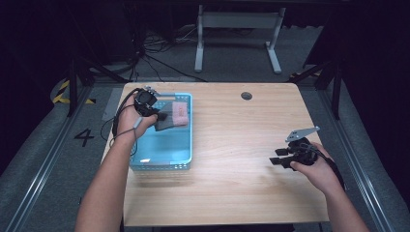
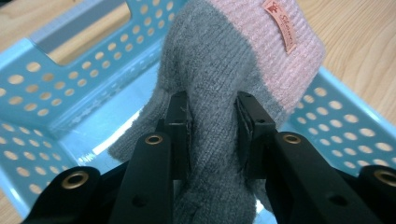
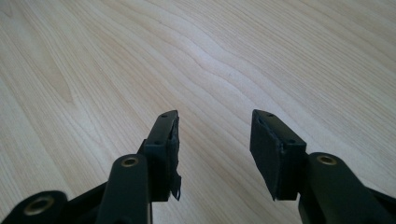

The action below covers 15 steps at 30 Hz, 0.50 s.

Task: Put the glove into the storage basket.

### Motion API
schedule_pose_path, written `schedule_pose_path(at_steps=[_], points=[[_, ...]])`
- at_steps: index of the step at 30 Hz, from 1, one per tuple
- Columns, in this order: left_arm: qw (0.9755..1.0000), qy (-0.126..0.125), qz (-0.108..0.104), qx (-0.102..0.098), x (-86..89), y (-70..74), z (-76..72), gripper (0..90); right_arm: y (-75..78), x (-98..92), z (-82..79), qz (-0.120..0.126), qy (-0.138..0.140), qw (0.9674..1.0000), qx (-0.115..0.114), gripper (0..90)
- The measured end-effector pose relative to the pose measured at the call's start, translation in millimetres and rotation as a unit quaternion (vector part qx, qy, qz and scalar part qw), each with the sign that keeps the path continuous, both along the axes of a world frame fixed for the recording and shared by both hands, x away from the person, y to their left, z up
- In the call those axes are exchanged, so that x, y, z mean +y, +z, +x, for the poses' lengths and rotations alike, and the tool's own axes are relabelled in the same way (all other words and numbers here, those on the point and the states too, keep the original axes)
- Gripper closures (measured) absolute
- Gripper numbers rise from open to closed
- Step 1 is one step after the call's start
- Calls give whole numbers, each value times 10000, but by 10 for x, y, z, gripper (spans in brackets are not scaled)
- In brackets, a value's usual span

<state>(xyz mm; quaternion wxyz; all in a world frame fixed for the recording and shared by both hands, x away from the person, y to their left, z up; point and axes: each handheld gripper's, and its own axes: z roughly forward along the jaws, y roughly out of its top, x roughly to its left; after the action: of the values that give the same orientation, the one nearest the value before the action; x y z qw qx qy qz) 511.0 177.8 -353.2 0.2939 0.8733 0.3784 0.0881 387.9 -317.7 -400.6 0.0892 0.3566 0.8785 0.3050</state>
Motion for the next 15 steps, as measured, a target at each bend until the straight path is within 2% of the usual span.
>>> schedule_pose_path(at_steps=[6, 9, 15], points=[[9996, -13, 151, 240, 15, -215, 112, 696, -12, -18, -64, -19, -62, 10000, -3, 523], [9993, 17, 157, 344, 18, -297, 154, 695, -16, -25, -95, -45, -79, 10000, -11, 521], [9986, -65, 265, 448, -28, -403, 206, 693, -13, -59, -144, -64, -135, 9999, -15, 518]])
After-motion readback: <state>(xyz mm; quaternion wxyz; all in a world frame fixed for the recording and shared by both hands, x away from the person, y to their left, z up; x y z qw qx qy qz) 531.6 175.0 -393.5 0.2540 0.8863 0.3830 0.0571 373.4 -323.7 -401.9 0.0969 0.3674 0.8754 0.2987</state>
